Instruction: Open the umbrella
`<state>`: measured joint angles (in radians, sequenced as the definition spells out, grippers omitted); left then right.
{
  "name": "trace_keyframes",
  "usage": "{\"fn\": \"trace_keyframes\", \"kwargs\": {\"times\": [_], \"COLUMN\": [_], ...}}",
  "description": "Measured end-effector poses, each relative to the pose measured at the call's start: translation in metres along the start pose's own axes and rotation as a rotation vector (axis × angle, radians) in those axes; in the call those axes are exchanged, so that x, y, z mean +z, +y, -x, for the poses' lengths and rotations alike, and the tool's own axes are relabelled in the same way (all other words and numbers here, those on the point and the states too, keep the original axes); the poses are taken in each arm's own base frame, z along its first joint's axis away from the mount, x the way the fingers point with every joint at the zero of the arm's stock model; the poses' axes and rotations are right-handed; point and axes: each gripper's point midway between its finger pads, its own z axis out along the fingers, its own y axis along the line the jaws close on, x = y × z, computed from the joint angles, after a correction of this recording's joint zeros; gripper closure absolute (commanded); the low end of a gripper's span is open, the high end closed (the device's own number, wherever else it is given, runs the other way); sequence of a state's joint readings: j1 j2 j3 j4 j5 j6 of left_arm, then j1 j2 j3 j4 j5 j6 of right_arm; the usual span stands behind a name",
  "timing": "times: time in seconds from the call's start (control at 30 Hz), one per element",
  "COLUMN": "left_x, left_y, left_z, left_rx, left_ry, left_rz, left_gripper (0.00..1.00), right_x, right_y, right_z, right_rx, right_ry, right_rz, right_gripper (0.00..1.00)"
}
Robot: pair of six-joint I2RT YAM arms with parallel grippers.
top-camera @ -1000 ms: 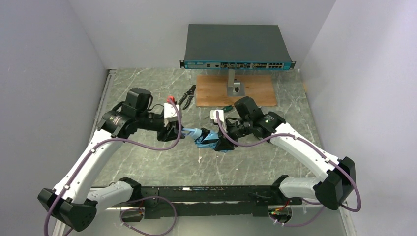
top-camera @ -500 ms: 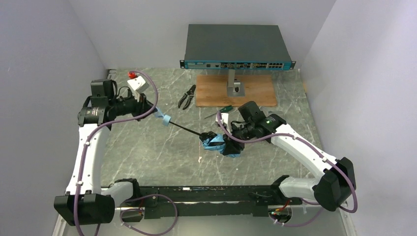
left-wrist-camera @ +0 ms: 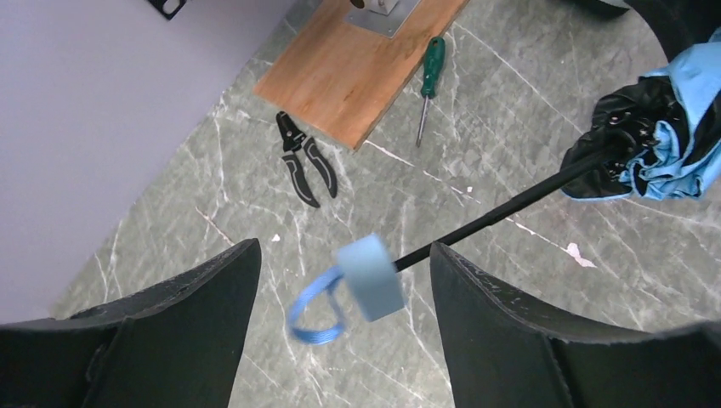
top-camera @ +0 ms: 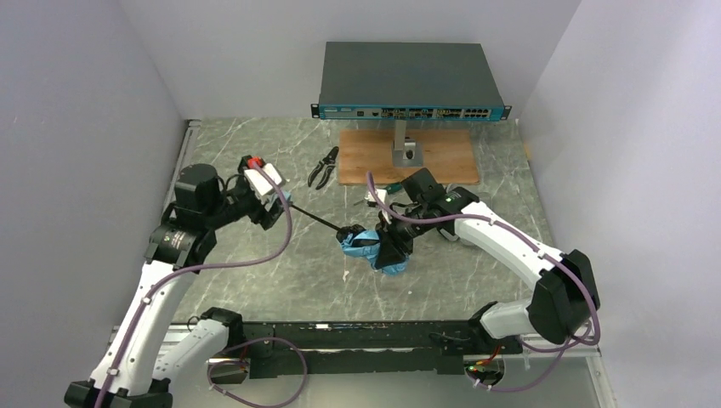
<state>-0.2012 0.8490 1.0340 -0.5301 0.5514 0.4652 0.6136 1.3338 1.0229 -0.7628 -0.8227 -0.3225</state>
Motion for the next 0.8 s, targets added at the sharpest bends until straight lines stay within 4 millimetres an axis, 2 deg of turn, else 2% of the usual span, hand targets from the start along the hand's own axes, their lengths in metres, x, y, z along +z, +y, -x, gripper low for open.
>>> {"fn": "trace_keyframes", "kwargs": {"times": [0.07,0.17,0.3,0.37,0.43,0.53,0.63,0.73,0.8], "left_x": [0.006,0.014,0.027,0.030,0.028,0.025,0.020,0.009,-0.005], "left_y": [-0.006,-0.005,0.004,0.009,0.016,0.023,0.036,0.061,0.089], "left_z": [-0.001,-0.008,-0.026,-0.030,-0.032,-0.034,-0.038,-0.047,-0.059], "left_rx": [0.044,0.050,0.013,0.002,-0.003,-0.007,-0.009,-0.025,-0.025], "left_ry": [0.006,0.041,0.115,0.137,0.152,0.165,0.174,0.188,0.217], "left_rz": [-0.001,0.005,0.035,0.068,0.108,0.156,0.221,0.308,0.390], "left_gripper": [0.23,0.27,0.40,0.51,0.68,0.87,1.00,1.00,1.00], "right_x": [0.002,0.002,0.000,-0.001,-0.002,-0.002,-0.003,-0.008,-0.013], "right_y": [0.000,0.001,0.004,0.003,0.002,0.002,0.001,-0.004,-0.010], "right_z": [0.005,0.012,0.018,0.016,0.015,0.015,0.010,0.001,-0.008], "right_rx": [0.017,0.032,0.040,0.053,0.061,0.063,0.067,0.051,0.040], "right_ry": [-0.003,-0.014,-0.026,-0.021,-0.018,-0.016,0.000,0.025,0.048], "right_rz": [0.016,0.030,0.039,0.031,0.029,0.025,0.022,0.004,-0.014], "right_gripper": [1.00,1.00,1.00,1.00,1.00,1.00,1.00,1.00,1.00]}}
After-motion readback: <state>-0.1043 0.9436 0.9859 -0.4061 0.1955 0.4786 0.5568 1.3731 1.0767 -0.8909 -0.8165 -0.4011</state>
